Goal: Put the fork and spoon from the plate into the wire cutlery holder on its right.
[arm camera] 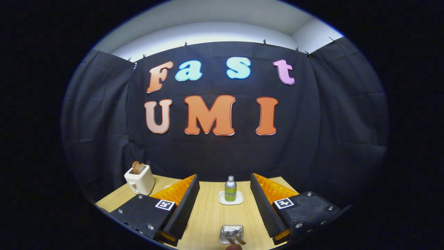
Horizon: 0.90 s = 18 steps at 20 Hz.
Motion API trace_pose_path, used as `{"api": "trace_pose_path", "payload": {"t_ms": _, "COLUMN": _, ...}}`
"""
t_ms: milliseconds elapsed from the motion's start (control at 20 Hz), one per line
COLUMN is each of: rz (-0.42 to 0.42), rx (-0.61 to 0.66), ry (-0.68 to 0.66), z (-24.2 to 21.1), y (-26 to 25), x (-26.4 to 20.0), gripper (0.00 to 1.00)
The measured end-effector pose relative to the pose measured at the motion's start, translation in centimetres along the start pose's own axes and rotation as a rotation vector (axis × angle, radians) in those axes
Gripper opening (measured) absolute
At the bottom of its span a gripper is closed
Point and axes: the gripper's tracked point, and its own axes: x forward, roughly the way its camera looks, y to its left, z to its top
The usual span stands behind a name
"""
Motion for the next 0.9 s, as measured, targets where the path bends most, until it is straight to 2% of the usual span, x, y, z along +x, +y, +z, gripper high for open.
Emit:
{"api": "trace_pose_path", "payload": {"t_ms": 250, "rz": 0.100, "rx": -0.029, "ry": -0.136, "z": 3.3, "y": -1.1, "x": -0.5, "gripper": 0.89}}
{"api": "trace_pose_path", "payload": {"t_ms": 400, "rz": 0.128, "rx": -0.026, "ry": -0.180, "z": 4.4, "y": -1.3, "x": -0.2, "gripper": 0.89}}
{"api": "trace_pose_path", "payload": {"t_ms": 900, "rz": 0.167, "rx": 0.113, "ry": -0.174, "z": 3.4, "y": -3.2, "x": 2.5, "gripper": 0.89}}
